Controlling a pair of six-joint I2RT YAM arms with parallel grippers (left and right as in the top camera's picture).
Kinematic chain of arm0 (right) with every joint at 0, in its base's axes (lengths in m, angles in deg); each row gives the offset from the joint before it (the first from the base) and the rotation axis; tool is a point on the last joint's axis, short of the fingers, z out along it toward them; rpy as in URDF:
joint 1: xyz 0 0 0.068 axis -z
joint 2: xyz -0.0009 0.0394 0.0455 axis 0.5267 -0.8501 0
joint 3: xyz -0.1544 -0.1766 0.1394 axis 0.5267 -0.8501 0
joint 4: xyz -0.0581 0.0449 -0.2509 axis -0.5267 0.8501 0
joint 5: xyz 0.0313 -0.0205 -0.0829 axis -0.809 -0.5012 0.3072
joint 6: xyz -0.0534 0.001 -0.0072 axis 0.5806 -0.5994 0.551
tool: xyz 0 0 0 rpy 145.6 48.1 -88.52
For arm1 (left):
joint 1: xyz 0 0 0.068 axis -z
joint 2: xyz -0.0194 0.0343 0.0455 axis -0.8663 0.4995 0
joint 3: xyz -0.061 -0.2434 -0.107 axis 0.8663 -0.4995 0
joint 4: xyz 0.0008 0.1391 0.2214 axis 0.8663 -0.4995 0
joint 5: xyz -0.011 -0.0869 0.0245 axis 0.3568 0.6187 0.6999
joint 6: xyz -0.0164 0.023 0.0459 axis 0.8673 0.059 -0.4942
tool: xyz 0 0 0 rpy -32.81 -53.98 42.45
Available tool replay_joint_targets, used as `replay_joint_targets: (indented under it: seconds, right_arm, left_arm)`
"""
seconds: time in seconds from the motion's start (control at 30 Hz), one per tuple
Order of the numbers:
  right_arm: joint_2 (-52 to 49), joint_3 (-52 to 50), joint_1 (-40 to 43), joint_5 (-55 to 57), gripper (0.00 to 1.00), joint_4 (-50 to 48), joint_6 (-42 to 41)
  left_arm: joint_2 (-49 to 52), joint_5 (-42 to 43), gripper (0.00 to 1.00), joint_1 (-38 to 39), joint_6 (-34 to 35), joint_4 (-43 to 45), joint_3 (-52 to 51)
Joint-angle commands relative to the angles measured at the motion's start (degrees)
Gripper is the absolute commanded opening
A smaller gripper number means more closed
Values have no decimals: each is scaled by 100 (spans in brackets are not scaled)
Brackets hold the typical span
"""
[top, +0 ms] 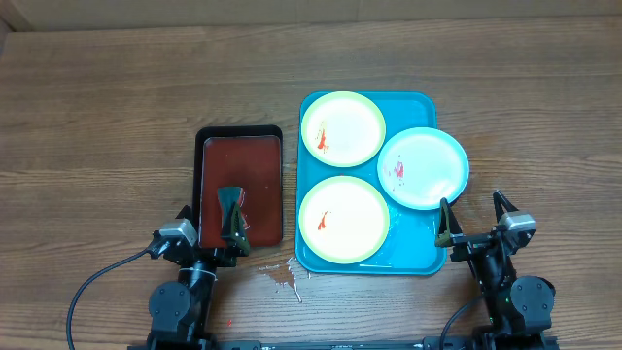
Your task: Clean dirty plates on tray and stack at the side
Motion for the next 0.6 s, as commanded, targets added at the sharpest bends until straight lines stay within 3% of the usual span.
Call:
replay_joint_targets:
  seconds: [0.0, 0.57]
  right_arm:
    - [46, -59, -42, 52, 100, -31, -4]
    - [46, -59, -42, 52, 100, -33, -4]
  left_arm:
    - [-46, 44, 100, -28, -48, 9, -20]
    - [-46, -280, 100, -31, -48, 42, -20]
